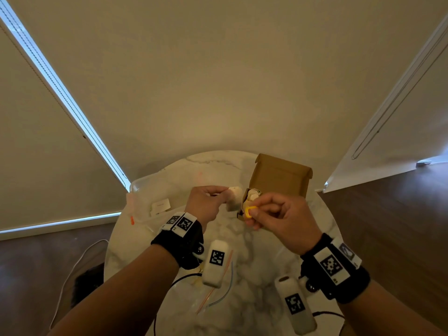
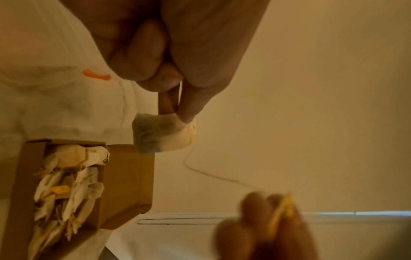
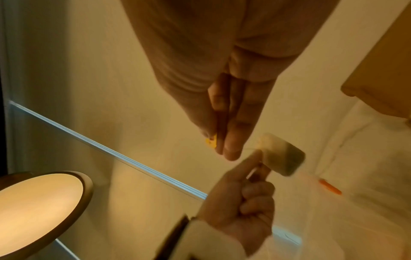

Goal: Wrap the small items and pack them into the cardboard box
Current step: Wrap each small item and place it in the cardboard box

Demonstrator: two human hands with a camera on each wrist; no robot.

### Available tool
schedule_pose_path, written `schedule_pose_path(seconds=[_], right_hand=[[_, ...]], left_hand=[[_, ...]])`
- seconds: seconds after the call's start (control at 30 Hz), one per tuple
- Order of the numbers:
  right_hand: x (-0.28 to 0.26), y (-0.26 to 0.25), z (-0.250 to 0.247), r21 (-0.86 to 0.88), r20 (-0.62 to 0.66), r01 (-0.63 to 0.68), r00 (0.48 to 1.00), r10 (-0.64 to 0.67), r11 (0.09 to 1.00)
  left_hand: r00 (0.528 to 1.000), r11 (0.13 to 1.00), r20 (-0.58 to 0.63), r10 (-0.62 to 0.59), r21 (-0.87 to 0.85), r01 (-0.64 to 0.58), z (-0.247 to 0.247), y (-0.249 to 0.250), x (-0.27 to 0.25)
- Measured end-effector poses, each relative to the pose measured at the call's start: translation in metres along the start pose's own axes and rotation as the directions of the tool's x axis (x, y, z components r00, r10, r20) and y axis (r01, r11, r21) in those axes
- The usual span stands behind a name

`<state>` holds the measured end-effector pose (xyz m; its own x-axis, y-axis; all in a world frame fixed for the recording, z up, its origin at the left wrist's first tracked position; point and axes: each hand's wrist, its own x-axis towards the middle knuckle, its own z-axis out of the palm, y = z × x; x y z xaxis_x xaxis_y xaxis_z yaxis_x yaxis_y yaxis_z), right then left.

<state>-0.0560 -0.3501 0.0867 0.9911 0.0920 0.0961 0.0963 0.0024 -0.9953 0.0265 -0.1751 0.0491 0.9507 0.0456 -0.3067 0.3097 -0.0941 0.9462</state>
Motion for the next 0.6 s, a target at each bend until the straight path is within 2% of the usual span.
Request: schedule_pose_path(seconds=[0.17,0.27,0.4,0.6], right_hand=[[-0.009,0.027,0.004,-0.153,-0.025,-0.025,0.999,0.021,0.988],[-0.011,0.043,0.003,-0.19,-0.062,-0.093,0.995,0.083,0.977],[-0.012,0.053,0.002,-0.042,-0.028,-0.274,0.962,0.273,0.961],[-0.005,0.062,0.001,0.118,0.059,-0.503,0.864,0.5,0.856]], left_hand=[[0.995,0.986,0.054,-0.082,-0.144,0.089,0.001,0.01,-0.002],[0.993,0.976,0.075,-0.096,-0.191,0.108,0.002,0.016,-0.004],[0.99,0.963,0.106,-0.094,-0.241,0.117,0.001,0.022,-0.007],[0.99,0.963,0.119,-0.077,-0.248,0.105,0.0,0.026,-0.009]])
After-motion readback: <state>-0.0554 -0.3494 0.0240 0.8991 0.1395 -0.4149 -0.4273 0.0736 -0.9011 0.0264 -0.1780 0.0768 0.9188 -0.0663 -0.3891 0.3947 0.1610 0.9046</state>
